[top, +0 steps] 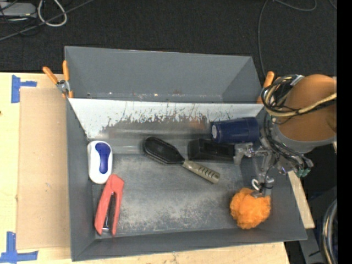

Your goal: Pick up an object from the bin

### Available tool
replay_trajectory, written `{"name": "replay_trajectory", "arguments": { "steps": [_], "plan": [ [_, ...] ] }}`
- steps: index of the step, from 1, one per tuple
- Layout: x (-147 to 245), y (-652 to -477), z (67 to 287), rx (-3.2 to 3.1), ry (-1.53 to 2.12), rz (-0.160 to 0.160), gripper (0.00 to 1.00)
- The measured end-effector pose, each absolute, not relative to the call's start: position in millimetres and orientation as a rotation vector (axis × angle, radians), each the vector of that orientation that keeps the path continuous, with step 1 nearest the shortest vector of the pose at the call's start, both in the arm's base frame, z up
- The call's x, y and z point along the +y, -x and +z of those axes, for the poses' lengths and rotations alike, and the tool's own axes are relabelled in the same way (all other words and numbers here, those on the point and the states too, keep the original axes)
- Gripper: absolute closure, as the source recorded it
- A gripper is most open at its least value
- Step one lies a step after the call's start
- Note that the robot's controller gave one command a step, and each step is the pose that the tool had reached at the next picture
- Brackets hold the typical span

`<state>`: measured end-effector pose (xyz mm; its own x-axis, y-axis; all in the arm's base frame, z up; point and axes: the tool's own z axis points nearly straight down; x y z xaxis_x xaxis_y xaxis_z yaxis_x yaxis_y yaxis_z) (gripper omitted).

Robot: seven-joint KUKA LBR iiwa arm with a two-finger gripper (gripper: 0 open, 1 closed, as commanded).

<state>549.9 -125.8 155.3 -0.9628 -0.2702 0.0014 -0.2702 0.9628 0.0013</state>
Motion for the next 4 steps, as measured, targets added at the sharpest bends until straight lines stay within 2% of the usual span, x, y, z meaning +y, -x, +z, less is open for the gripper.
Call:
{"name": "replay_trajectory", "arguments": {
  "steps": [1,2,3,4],
  "plan": [
    [-120,-561.2,146,-3.107,-0.471,-0.003,0.0],
    [-104,-562.3,130,-3.14,-0.035,-0.002,0.0],
    [-95,-585.9,92,-3.121,-0.405,0.001,0.0],
    [-78,-578.7,77,-3.144,-0.228,0.011,0.0]
  ]
}}
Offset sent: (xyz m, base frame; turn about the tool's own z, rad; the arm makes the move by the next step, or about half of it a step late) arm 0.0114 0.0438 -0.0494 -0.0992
